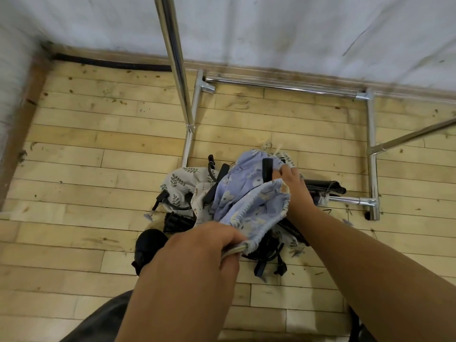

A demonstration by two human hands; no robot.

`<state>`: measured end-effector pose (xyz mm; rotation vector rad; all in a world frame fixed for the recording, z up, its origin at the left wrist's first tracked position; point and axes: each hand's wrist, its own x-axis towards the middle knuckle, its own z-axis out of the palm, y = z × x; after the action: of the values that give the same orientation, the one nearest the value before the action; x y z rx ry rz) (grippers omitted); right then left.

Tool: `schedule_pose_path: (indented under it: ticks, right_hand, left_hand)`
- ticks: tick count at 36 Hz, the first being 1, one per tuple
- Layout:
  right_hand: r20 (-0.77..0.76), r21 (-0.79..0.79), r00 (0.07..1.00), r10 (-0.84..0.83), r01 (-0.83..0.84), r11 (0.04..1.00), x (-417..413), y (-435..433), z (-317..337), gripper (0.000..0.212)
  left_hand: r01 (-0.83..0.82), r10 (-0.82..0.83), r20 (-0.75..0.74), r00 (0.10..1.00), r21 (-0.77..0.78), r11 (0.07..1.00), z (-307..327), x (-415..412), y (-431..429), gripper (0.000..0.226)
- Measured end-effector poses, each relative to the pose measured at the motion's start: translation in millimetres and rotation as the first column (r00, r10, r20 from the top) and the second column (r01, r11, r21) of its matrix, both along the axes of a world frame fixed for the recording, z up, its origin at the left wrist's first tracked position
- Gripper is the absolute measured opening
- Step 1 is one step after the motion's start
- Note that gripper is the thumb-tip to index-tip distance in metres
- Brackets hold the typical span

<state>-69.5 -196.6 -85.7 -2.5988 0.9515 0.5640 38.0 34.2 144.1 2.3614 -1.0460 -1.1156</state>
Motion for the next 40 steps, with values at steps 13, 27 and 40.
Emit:
schedule_pose_path:
  ticks: [13,27,40]
  right_hand:
    - [0.328,0.193,0.799,-0.504,0.466,0.863,-41,-17,130,0.016]
    - [0.475,0.396,0.432,-0.767,0.673,0.624,-136,-5,256,0.012]
    - [0.514,0.611,0.393,-0.762,0.456,0.647,-208,59,332,0.017]
  left_hand:
    - [0.106,-0.103,0.036,0.994,-0.09,0.99,33,-14,-6,0.021]
    - [0.164,-0.131,0.209,0.969,-0.152,0.975,71,-40,-16,0.022]
    - [0.201,-0.133,0.257,0.957,-0.261,0.944,107,-87,-15,0.038]
